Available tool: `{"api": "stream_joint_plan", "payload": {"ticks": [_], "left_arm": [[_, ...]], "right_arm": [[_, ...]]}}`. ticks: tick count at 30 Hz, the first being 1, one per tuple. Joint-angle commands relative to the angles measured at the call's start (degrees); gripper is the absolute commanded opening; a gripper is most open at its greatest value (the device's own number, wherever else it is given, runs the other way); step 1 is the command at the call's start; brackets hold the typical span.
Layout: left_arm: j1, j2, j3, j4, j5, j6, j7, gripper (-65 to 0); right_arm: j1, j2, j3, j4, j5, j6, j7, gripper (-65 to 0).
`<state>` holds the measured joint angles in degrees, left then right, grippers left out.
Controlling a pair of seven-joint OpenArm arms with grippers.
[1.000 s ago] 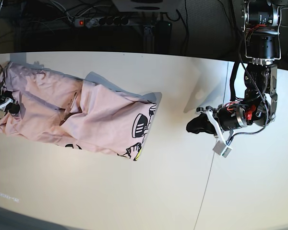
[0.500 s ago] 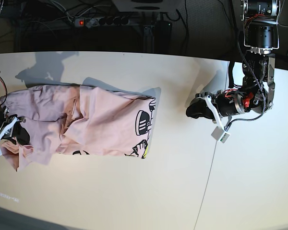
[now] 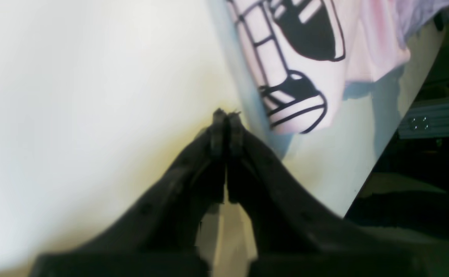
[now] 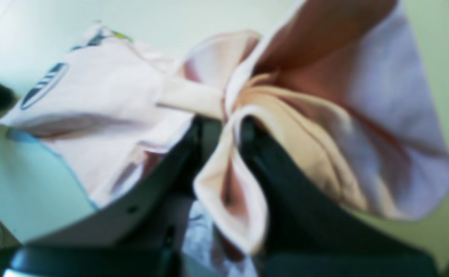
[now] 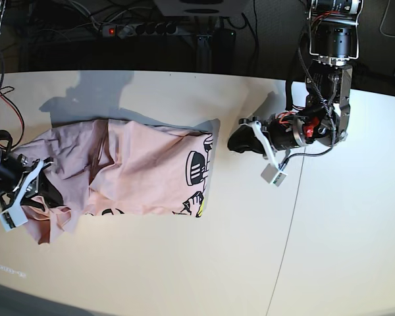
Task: Fold the T-shirt properly
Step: 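Fold the strip end with the right gripper over toward the left gripper, then press the folded bundle down with both grippers and release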
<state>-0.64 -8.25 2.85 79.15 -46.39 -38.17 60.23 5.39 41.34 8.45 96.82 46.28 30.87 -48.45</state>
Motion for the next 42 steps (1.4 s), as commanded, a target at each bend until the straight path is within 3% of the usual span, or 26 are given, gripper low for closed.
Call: {"api": "stream_joint_plan", "payload": {"ticks": [1, 10, 19, 25, 30, 42], "left_arm": [[-0.94, 0.35, 0.66, 0.63, -0.11, -1.83, -1.42, -65.0], [-0.94, 2.84, 8.87, 0.63, 5.14, -1.83, -7.98, -65.0], [-0.96, 2.86, 11.43, 0.63, 5.16, -1.83, -9.27, -65.0], [-0.94, 2.86, 11.43, 0.63, 5.20, -1.83, -9.22, -65.0], [-0.96, 2.84, 11.43, 0.63, 5.20, -1.83, -9.22, -65.0], [-1.44, 2.82, 11.43, 0.66, 4.59, -1.83, -7.58, -65.0]], "right_arm": [[1.16, 0.63, -0.09, 1.64, 0.35, 2.32, 1.97, -65.0], [6.93, -3.39, -7.76, 3.61, -2.10, 2.32, 1.97, -65.0], [16.09, -8.28, -27.15, 3.58, -9.40, 2.19, 1.97, -65.0], [16.90, -13.18, -35.58, 3.48, -14.91, 1.92, 1.44, -65.0], [16.61, -16.02, -39.21, 3.02, -17.62, 1.90, -0.26, -65.0], [12.46, -18.56, -39.93, 1.86, -19.56, 1.88, -1.07, -65.0]]}}
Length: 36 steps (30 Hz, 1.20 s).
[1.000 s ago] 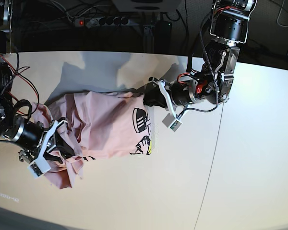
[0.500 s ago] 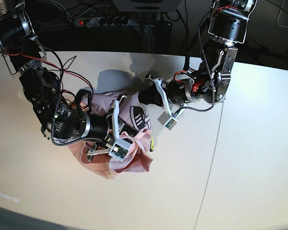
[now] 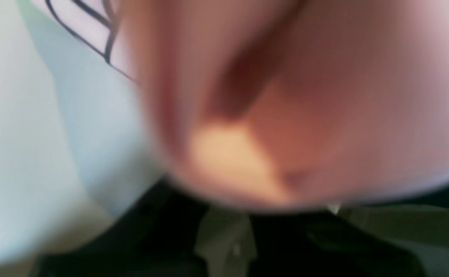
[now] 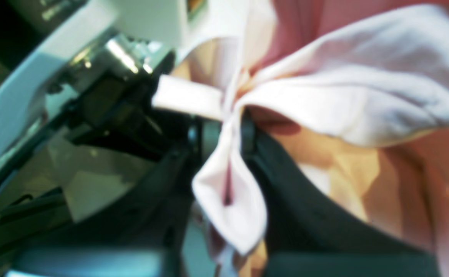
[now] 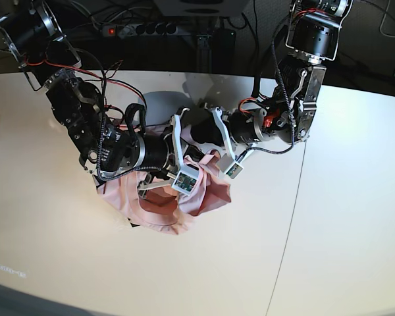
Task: Fold the T-shirt properly
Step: 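Press the folded bundle down with both grippers and release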
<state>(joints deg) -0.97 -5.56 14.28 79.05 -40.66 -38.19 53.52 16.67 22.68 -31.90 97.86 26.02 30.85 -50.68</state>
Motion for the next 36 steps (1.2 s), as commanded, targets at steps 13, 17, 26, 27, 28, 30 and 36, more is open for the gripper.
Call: {"api": "stream_joint_plan", "payload": {"ticks": [13, 17, 26, 27, 28, 30, 36], "left_arm": [[-3.15, -2.82, -5.07, 0.87, -8.44, -1.81, 4.22, -65.0], [-3.15, -5.81, -6.95, 0.87, -11.30, -1.81, 5.62, -65.0], [-3.15, -9.29, -6.93, 0.87, -12.98, -1.81, 6.82, -65.0], [-3.15, -9.55, -6.91, 0.87, -13.18, -1.81, 6.82, -65.0], [-3.15, -9.90, -6.93, 0.87, -13.38, -1.81, 6.82, -65.0], [-3.15, -10.84, -6.93, 0.87, -13.68, -1.81, 6.82, -65.0], [-3.15, -14.99, -6.93, 0.87, -16.79, -1.81, 9.35, -65.0]], "right_arm": [[0.90, -6.05, 0.44, -0.39, 7.89, -0.83, 1.18, -65.0], [0.90, -9.75, 0.50, -2.12, 6.14, -2.25, 1.18, -65.0], [0.92, -14.99, 0.55, -6.38, 2.56, -2.45, 1.16, -59.0], [0.92, -15.65, 0.55, -6.38, 1.88, -2.45, 1.18, -51.6], [0.92, -16.39, 0.55, -6.38, 1.81, -2.45, 1.18, -45.1], [0.92, -17.81, 0.55, -6.38, 2.40, -2.45, 1.18, -37.9], [1.36, -21.16, 2.51, -5.88, 3.13, -2.43, 1.42, -37.6]]}}
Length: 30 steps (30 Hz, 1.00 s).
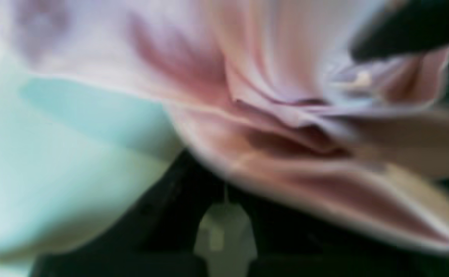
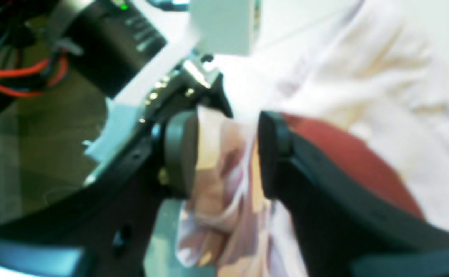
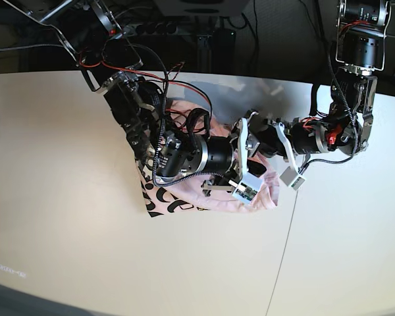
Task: Fold the T-shirt properly
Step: 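Press the folded bundle down with both grippers and release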
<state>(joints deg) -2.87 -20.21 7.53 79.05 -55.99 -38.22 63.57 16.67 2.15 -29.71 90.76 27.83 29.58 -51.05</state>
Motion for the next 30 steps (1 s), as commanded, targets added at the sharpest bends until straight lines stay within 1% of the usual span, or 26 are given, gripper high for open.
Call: {"api": "stream_joint_plan", "payload": {"ticks": [1, 5, 7, 9, 10, 11, 12, 14, 18, 21, 23, 26, 28, 30], "left_arm": [[-1.25, -1.03, -0.17, 0.87, -2.10, -1.78, -0.26, -65.0], [-1.22, -3.72, -0.17, 0.87, -4.13, -1.78, 0.66, -65.0], [-1.07, -4.98, -0.17, 0.90, -5.88, -1.78, 2.08, -65.0], [-0.72, -6.38, -0.17, 0.90, -9.51, -1.78, 4.33, -65.0], [-0.42, -6.97, -0.17, 0.96, -11.67, -1.78, 5.81, -65.0], [0.02, -7.50, -0.17, 1.27, -13.75, -1.78, 7.10, -65.0], [0.59, -7.80, -0.17, 1.90, -15.17, -1.78, 8.15, -65.0], [2.21, -8.09, -0.17, 4.33, -16.59, -1.78, 9.46, -65.0], [6.88, -8.04, -0.15, 13.73, -17.09, -1.78, 9.94, -65.0], [10.19, -8.04, -0.15, 22.93, -17.00, -1.78, 9.94, -65.0], [11.43, -8.04, -0.17, 28.06, -16.39, -1.78, 9.86, -65.0], [12.15, -7.98, -0.15, 31.50, -16.20, -1.78, 9.46, -65.0], [12.68, -7.17, -0.15, 32.09, -16.74, -1.78, 9.51, -65.0], [13.25, -5.44, -0.15, 32.13, -17.11, -1.78, 9.53, -65.0]], "right_arm": [[1.73, -1.09, 1.44, 1.46, 1.27, -1.14, 1.70, -37.6], [4.09, -1.53, 7.39, 2.12, 1.36, -1.14, 1.60, -37.6], [5.40, -1.51, 11.21, 2.19, 1.31, -1.11, 0.48, -37.7], [6.47, -0.90, 14.91, 2.19, 1.31, -1.09, -1.05, -38.5], [6.80, -0.26, 16.59, 2.19, 1.31, -1.09, -1.73, -40.4], [6.97, 0.72, 17.97, 2.19, 1.38, -1.09, -1.73, -44.5], [6.95, 2.01, 19.17, 2.19, 1.62, -1.09, -1.73, -50.7], [6.67, 5.18, 20.76, 2.19, 1.73, -1.09, -1.68, -65.0], [6.10, 12.37, 21.68, 1.99, 1.68, -1.07, -1.46, -65.0], [4.70, 16.00, 21.68, 1.31, 1.68, -1.09, 0.35, -65.0], [3.74, 16.96, 21.68, -0.13, 1.75, -1.07, 1.09, -65.0], [3.45, 16.72, 21.64, -4.37, 2.82, -1.09, 1.14, -65.0], [3.45, 16.74, 21.66, -7.13, 3.65, -1.09, 1.14, -65.0], [3.48, 16.74, 21.66, -8.94, 3.65, -1.09, 1.14, -65.0]]}}
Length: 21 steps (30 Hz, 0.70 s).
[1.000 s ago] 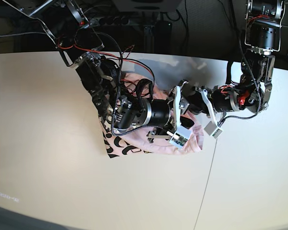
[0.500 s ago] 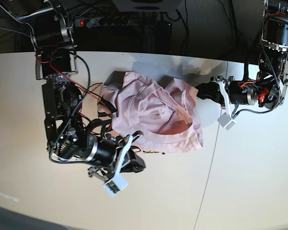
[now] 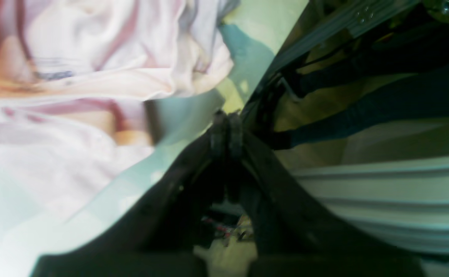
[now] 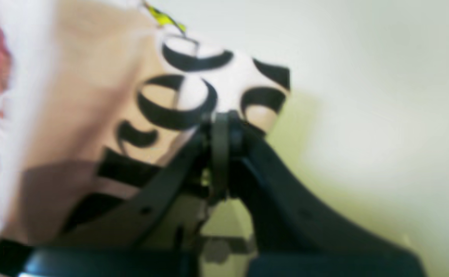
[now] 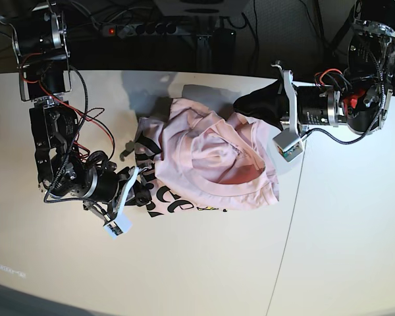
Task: Fold the T-shirt properly
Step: 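Press the folded bundle down with both grippers and release, then grasp the bundle edge with the left gripper and tuck it under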
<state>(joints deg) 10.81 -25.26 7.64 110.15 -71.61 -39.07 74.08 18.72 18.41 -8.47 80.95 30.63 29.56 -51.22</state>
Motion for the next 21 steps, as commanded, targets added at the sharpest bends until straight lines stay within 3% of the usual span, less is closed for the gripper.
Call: {"api": "stream_joint_plan", "payload": {"ticks": [1, 5, 10, 11, 14, 15, 21], "left_arm": [[-0.15, 0.83, -0.26, 1.03, -1.49, -0.93, -0.98, -65.0], [0.46, 6.27, 0.48, 1.01, -0.98, -0.93, -1.05, -65.0], [0.81, 11.58, 0.74, 0.98, 5.01, -0.93, -3.80, -65.0], [0.79, 12.17, 0.74, 0.98, 6.32, -0.93, -4.17, -62.2], [0.83, 12.74, 0.74, 0.98, 10.23, -0.93, -5.14, -33.3], [1.01, 12.72, 0.74, 0.87, 11.50, -0.93, -5.81, -26.6], [4.70, 13.11, 0.74, 0.87, 14.21, -0.93, -8.44, -24.4]], "right_arm": [[1.42, 0.48, 0.42, 0.35, 0.85, -1.07, 1.36, -65.0], [1.42, 0.48, 0.42, -0.33, 0.76, -1.05, 1.49, -65.0], [1.40, 0.48, 0.42, -1.22, -0.83, -1.05, 1.46, -65.0], [1.40, 0.48, 0.42, -1.51, -1.29, -1.05, 1.46, -65.0], [1.38, 0.48, 0.42, -2.47, -1.36, -1.05, 1.44, -65.0], [1.38, 0.48, 0.42, -2.82, -1.38, -1.05, 1.46, -65.0], [1.42, 0.50, 0.44, -3.69, -1.44, -1.05, 1.46, -65.0]]}}
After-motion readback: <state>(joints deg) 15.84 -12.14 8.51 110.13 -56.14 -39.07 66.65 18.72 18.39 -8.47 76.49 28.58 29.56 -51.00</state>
